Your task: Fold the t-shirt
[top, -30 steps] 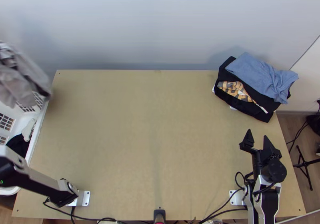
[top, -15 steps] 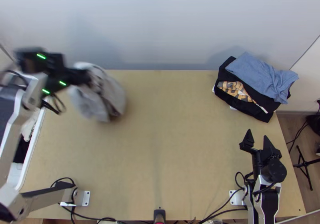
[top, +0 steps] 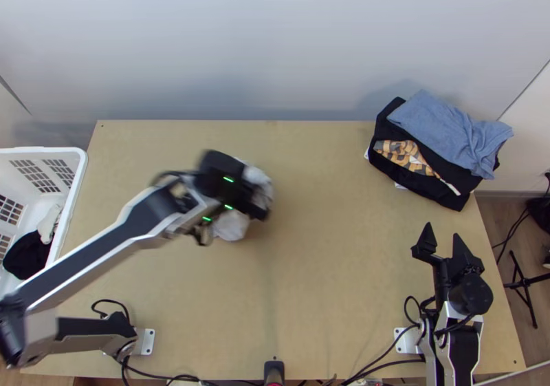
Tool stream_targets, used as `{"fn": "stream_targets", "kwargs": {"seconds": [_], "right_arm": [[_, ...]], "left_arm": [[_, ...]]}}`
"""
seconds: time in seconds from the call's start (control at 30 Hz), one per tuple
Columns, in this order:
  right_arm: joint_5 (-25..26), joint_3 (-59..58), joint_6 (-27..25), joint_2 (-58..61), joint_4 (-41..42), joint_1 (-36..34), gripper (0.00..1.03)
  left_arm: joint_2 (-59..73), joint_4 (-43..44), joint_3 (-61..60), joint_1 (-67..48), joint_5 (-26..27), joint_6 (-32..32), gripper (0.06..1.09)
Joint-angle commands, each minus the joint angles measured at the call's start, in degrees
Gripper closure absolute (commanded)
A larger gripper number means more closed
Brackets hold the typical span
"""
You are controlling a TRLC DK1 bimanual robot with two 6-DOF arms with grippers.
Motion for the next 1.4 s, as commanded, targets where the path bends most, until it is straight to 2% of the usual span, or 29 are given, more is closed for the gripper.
{"fn": "stream_targets", "kwargs": {"seconds": [0.0,0.03,0.07,0.17,0.2,0.23,0.4,0.47,0.6,0.73,1.03,1.37], "right_arm": [[0.01,0.01,-0.01,0.01,0.02,0.01,0.04],[0.01,0.01,-0.01,0.01,0.02,0.01,0.04],[0.01,0.01,-0.01,0.01,0.02,0.01,0.04],[0.01,0.01,-0.01,0.01,0.02,0.01,0.04],[0.01,0.01,0.08,0.01,0.02,0.01,0.04],[0.01,0.01,0.08,0.01,0.02,0.01,0.04],[0.01,0.01,-0.01,0.01,0.02,0.01,0.04],[0.01,0.01,-0.01,0.01,0.02,0.01,0.04],[0.01,0.01,-0.01,0.01,0.02,0.01,0.04],[0.01,0.01,-0.01,0.01,0.02,0.01,0.04],[0.01,0.01,-0.01,0.01,0.02,0.01,0.04],[0.01,0.01,-0.01,0.01,0.02,0.01,0.04]], "left_arm": [[12.03,7.25,0.2,-8.1,-1.24,-3.44,1.05],[13.88,8.13,1.43,-8.36,-1.24,-4.14,1.03],[15.72,8.74,2.84,-8.8,-1.24,-4.67,0.94],[20.82,10.85,9.25,-9.77,-1.24,-7.31,0.47],[22.4,11.12,12.07,-9.94,-1.07,-8.36,0.21],[23.72,10.68,15.41,-10.38,-0.8,-8.63,0.1],[22.14,8.92,22.97,-11.97,-0.89,-9.07,0.1],[19.41,6.81,22.88,-11.7,-0.89,-6.52,0.1],[13.61,0.22,18.57,-8.8,-0.89,-0.54,0.1],[6.41,-0.13,10.48,-2.74,-0.89,3.42,0.1],[-1.77,-1.71,5.47,12.29,-0.19,0.16,0.1],[-11.61,-13.49,0.29,28.02,-0.19,-3.09,0.1]]}}
